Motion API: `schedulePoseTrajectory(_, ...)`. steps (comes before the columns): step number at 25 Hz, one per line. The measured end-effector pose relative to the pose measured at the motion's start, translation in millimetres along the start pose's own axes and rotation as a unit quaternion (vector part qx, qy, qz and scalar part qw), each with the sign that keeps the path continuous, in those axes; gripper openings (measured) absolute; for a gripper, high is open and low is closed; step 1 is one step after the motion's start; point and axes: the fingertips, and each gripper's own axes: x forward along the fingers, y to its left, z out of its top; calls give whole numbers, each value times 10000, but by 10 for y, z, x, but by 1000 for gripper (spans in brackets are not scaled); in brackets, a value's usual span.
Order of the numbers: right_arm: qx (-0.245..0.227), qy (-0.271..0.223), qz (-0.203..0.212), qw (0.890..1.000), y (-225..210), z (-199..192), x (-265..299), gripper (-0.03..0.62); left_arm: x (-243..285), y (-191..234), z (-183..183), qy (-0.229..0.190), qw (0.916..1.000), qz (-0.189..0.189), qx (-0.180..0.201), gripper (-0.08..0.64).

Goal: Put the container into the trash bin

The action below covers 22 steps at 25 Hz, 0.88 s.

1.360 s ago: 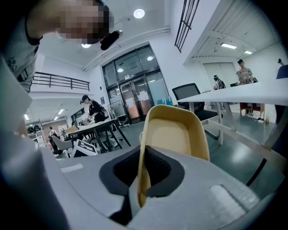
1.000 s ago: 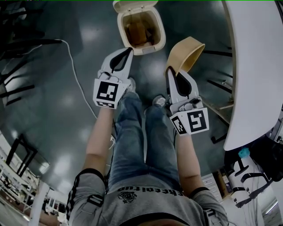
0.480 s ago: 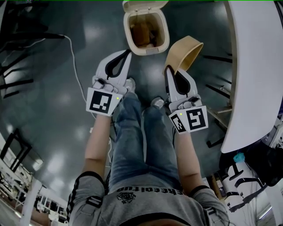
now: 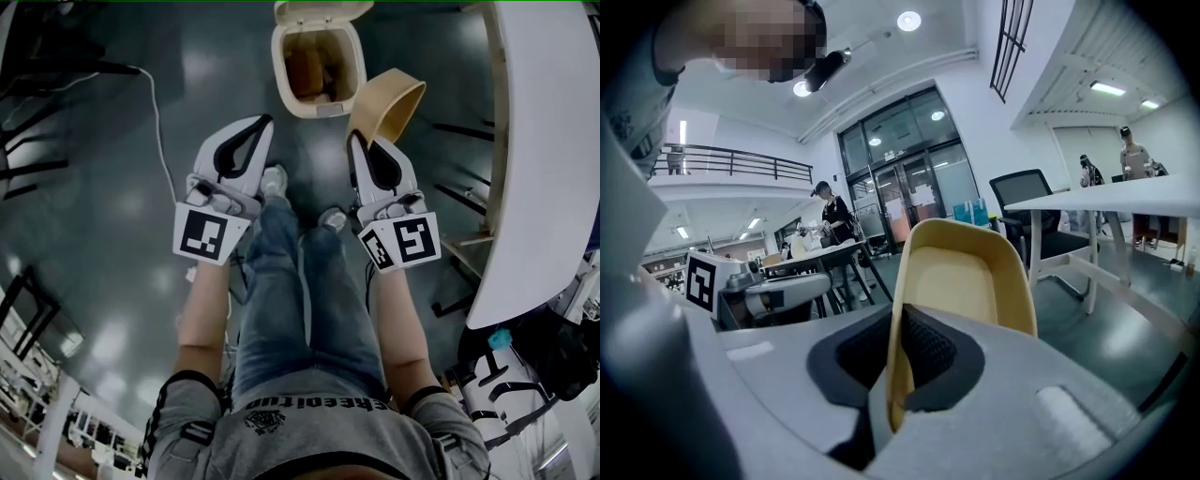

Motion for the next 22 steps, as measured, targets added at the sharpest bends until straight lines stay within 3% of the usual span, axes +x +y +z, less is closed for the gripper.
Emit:
schedulePoseTrajectory(11,-202,367,132,9990,-61,-297,379,17,-187,215,14,-54,9999,128,33,14)
schedulePoseTrajectory(22,-103,788,268,9965,-114,-611,736,17,-296,367,38,-97,9999,75,52,14)
